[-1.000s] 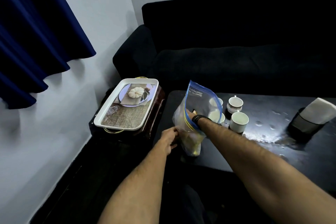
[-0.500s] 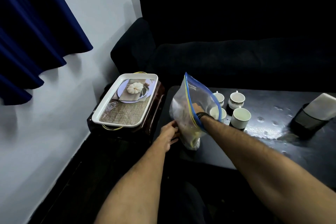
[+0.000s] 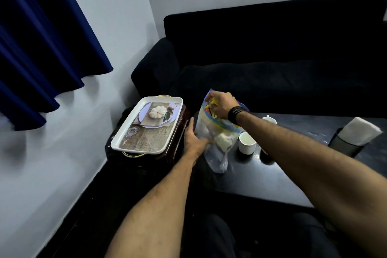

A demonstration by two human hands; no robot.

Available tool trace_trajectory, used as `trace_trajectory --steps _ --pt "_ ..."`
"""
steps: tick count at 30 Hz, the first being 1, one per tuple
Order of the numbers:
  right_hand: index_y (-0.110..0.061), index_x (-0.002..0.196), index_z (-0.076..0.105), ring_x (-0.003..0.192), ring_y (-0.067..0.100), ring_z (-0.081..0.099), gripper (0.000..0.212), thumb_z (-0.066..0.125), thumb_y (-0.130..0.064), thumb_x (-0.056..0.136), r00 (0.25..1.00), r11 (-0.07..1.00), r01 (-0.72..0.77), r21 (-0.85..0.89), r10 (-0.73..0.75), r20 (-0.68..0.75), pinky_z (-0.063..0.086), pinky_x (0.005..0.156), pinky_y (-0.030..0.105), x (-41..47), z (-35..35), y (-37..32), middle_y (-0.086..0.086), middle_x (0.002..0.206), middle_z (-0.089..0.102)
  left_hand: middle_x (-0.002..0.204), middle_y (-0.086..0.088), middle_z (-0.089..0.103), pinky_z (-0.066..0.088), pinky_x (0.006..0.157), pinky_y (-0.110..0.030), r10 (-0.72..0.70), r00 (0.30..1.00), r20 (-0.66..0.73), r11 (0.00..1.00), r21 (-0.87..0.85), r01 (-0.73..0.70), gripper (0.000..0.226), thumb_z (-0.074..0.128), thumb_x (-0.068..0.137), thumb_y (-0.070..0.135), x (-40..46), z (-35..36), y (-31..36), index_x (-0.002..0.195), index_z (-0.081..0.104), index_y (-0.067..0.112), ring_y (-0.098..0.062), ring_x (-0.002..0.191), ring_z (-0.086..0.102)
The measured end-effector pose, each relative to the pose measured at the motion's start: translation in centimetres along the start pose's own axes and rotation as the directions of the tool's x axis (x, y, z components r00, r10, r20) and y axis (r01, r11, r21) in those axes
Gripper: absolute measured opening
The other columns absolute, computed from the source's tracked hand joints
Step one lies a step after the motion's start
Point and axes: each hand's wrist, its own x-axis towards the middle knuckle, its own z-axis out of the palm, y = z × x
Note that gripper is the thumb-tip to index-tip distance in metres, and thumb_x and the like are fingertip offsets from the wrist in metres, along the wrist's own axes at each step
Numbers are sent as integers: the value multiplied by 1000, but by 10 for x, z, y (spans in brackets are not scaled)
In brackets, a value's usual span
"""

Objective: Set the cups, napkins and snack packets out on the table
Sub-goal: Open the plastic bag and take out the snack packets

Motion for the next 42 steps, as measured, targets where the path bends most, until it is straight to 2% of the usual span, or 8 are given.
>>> trace_trajectory --steps 5,12,18,25,28,32,36,42 --pt "-37 115 60 93 24 63 40 59 -16 81 999 997 18 75 -15 -39 52 73 32 -5 -17 -3 5 111 66 115 -12 68 53 91 -37 -11 980 -199 941 -334 -57 55 56 74 41 1 7 53 119 64 12 -30 106 64" --pt "-28 123 56 107 28 63 51 72 -21 74 988 986 -23 165 48 -148 53 91 37 -16 -25 9 9 115 66 121 -15 68 53 94 -39 -148 948 -281 939 262 225 46 64 78 36 15 5 79 115 69 9 -34 111 65" --pt "-22 115 59 104 30 64 42 65 -20 73 759 843 -218 492 463 -457 48 90 31 -12 -63 38 11 111 67 125 -22 63 55 90 -41 -201 877 -436 909 251 333 41 56 87 25 6 -26 57 122 63 3 -40 111 64" --pt "-20 114 59 110 29 61 33 60 -19 80 660 685 -296 665 651 -376 44 91 29 -2 -36 57 10 117 65 116 -23 67 60 81 -44 -242 856 -456 901 223 373 46 63 82 32 13 -73 42 117 67 2 -40 96 71" --pt "-17 116 59 115 28 59 32 56 -18 84 544 519 -289 805 781 -307 40 86 24 4 -32 66 10 123 63 122 -19 64 52 85 -39 -118 868 -483 769 508 387 47 66 79 27 12 -87 33 122 62 7 -38 108 65" --pt "-15 119 58 117 28 57 35 55 -18 84 518 471 -359 806 819 -248 41 93 26 9 -27 84 10 127 61 144 -17 35 45 99 -42 205 964 -171 440 896 65 103 86 62 23 18 -86 31 146 28 14 -35 130 44" --pt "-20 117 59 117 31 57 35 59 -18 82 703 686 -431 586 663 -259 43 96 30 17 -13 99 12 126 60 163 -12 7 23 119 -43 383 901 206 241 919 -313 133 91 57 23 36 -62 51 157 4 27 -30 150 17" --pt "-14 124 58 118 37 57 45 68 -21 81 949 943 -310 118 314 -17 47 97 38 23 35 105 19 127 61 138 2 57 25 109 -35 441 693 571 21 765 -643 70 72 77 55 61 -31 79 139 50 31 -17 134 46"
